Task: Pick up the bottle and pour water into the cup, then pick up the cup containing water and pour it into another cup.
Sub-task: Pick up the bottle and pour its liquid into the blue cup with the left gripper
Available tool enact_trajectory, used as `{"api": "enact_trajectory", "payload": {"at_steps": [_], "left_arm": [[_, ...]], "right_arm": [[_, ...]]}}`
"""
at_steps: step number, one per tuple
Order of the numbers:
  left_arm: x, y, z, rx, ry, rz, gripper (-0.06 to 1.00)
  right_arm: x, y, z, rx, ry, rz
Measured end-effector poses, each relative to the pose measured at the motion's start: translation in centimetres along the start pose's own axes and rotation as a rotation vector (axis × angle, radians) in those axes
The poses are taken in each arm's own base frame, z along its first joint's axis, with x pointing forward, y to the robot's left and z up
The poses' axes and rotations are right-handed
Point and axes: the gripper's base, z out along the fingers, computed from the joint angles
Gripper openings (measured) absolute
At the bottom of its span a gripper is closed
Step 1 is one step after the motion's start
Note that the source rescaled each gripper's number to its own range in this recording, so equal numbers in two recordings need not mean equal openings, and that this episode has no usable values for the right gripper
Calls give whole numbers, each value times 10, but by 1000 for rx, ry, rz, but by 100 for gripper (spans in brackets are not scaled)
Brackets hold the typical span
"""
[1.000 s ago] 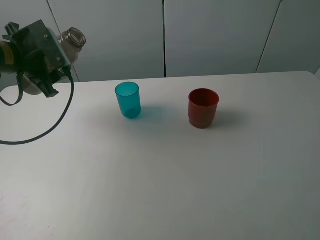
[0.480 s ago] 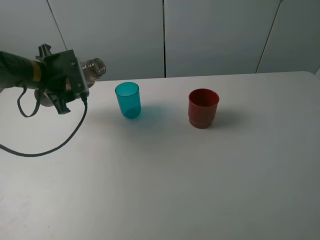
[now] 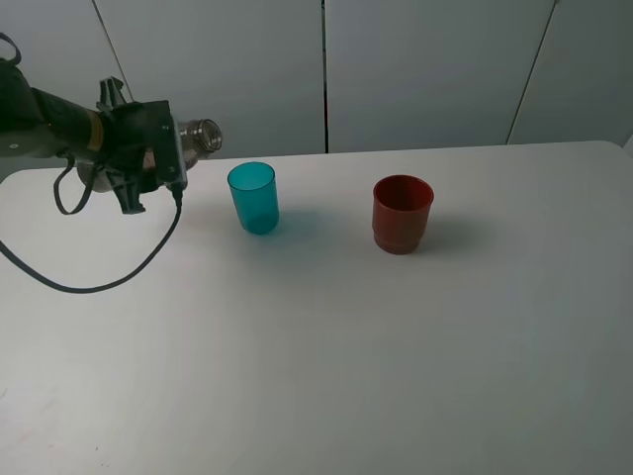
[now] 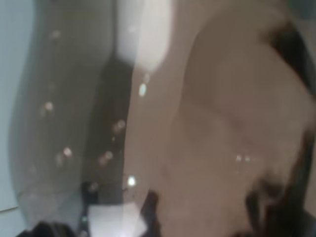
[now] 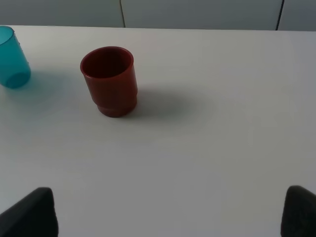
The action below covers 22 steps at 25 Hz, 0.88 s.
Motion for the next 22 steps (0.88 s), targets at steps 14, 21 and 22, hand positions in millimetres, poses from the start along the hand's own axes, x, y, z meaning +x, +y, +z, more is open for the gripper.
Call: {"api": "enact_trajectory", "payload": {"at_steps": [14,21,22], "left_arm": [[-4,12,10,-19,21,136,1],[-8,15,13,-27,12,169,1],[-8,16,13,-29,12,185,1]], "right_arm": [[0,0,0,0,0,0],[0,0,0,0,0,0],[0,0,0,0,0,0]]}}
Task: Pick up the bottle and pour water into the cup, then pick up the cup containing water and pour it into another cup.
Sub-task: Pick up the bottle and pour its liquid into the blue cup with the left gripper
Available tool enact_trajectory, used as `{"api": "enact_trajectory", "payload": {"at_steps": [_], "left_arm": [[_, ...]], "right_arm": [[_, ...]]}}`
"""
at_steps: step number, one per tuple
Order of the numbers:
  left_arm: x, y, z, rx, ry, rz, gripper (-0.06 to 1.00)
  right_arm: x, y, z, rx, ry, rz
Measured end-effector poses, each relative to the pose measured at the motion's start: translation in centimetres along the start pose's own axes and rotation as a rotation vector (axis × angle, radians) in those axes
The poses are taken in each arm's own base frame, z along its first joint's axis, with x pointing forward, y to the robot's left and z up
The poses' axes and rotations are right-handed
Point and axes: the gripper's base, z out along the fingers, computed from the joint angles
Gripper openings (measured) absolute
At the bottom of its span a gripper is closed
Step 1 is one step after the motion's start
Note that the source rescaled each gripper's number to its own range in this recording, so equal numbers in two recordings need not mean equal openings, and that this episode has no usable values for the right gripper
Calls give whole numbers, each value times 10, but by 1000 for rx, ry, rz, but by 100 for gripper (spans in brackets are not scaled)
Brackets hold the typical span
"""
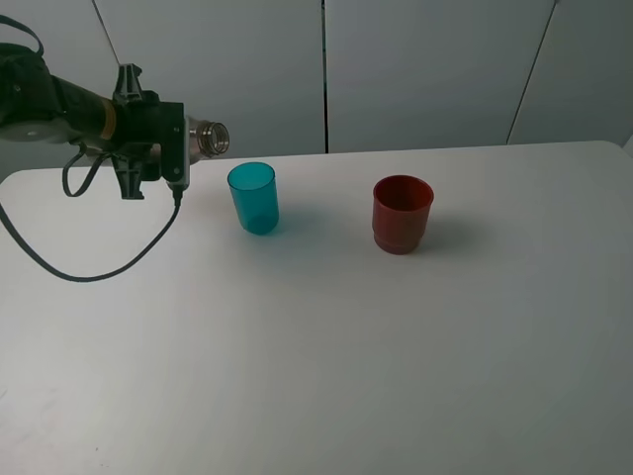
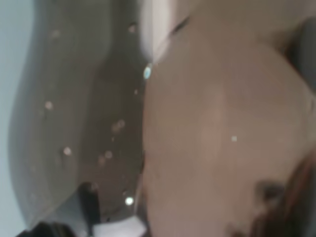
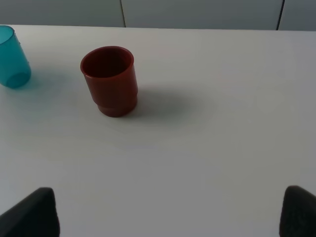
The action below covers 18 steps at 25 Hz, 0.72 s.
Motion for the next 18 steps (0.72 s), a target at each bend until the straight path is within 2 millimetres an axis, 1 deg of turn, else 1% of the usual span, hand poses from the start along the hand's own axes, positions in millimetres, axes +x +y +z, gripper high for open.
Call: {"api": "enact_trajectory", "payload": {"at_steps": [6,18], "left_arm": [[0,1,0,-2,2,66,1],[2,2,0,2,22,124,1]], "right_arm": [[0,0,0,0,0,0],[0,0,0,0,0,0]]}}
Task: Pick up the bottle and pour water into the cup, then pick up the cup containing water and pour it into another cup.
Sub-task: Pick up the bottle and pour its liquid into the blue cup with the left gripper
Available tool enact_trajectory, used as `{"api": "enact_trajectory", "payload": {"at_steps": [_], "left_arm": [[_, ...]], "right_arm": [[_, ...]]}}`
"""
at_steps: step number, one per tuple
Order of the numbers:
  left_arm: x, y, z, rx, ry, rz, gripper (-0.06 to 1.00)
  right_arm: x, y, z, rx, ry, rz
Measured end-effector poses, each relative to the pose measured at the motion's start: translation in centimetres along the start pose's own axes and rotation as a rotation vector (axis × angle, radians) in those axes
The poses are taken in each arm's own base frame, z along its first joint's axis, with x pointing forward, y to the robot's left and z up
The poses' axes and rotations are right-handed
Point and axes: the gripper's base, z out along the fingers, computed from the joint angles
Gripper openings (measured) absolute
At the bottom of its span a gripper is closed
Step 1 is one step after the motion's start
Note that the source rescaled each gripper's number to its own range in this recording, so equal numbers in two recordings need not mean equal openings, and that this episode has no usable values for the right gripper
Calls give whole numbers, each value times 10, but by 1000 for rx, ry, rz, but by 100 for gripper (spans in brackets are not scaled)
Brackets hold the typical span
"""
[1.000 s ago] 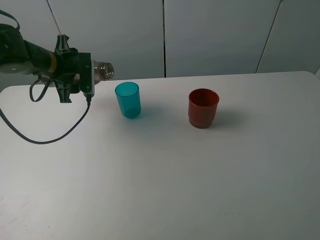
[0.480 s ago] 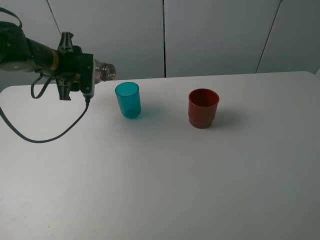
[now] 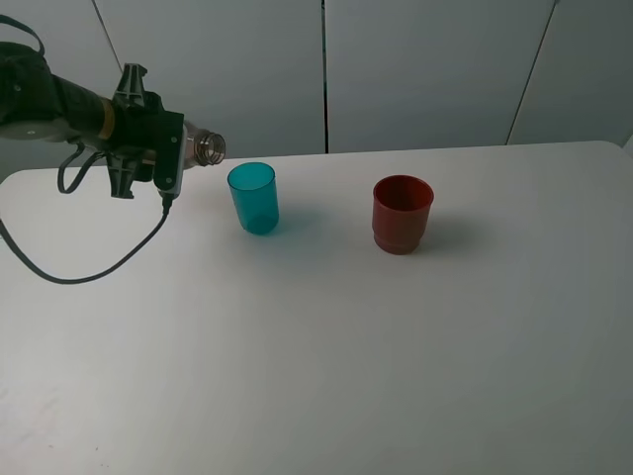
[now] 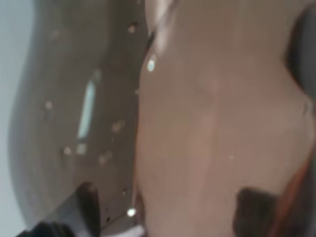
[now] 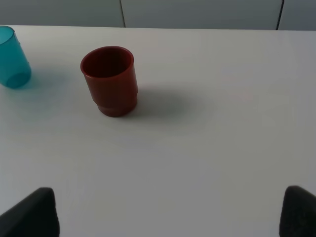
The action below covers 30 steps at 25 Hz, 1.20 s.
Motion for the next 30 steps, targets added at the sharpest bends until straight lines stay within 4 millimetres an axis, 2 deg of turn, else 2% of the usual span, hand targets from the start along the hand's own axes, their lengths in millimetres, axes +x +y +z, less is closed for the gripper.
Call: {"api": "enact_trajectory", "payload": {"at_steps": [11,30], "left_arm": [[-12,16,14,-32,-3,33,1],[-12,8,24,-6,2,183,1]], "right_arm": [[0,0,0,0,0,0],[0,0,0,0,0,0]]}}
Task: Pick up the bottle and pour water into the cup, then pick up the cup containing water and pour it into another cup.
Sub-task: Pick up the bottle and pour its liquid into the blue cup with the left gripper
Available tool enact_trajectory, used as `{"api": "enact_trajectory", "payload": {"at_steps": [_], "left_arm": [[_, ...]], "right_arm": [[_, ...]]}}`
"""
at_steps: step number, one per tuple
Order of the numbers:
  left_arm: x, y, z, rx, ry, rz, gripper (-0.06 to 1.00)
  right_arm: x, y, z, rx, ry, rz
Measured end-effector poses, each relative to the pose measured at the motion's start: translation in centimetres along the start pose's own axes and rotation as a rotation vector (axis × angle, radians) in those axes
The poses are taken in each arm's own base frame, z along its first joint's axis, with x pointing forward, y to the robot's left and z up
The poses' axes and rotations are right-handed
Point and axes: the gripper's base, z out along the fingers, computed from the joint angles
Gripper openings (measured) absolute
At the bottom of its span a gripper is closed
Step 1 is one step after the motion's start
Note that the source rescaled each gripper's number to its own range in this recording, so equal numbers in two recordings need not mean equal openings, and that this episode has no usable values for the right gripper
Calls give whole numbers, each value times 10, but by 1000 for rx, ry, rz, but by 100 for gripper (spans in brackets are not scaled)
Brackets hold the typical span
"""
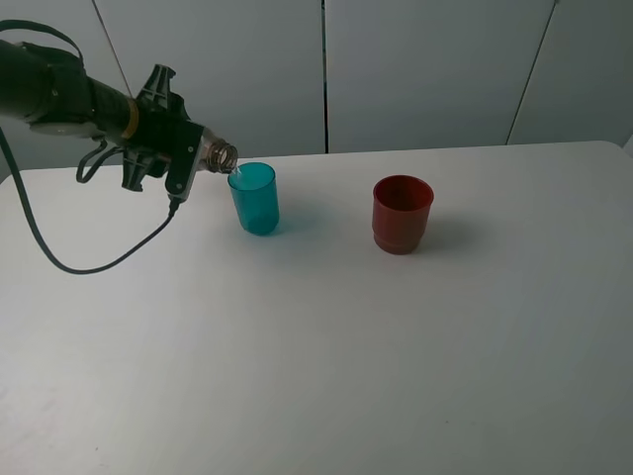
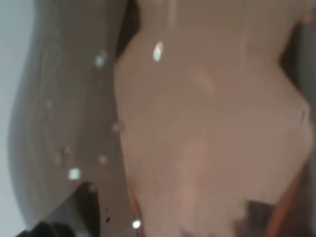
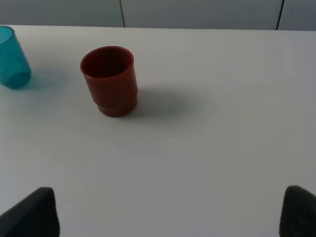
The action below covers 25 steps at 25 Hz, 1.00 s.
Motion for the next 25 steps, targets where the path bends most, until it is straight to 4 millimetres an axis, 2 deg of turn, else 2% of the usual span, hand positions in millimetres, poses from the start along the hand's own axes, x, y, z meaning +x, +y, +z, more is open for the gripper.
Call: {"api": "enact_trajectory", "payload": {"at_steps": [13,20,25], "left_arm": [[0,1,0,-2,0,0,1],[5,19,-2,-54,14,-5,1],[6,23,-3,-69,15,15,1]], "right_arm": [[0,0,0,0,0,0],[0,0,0,0,0,0],[0,0,0,0,0,0]]}}
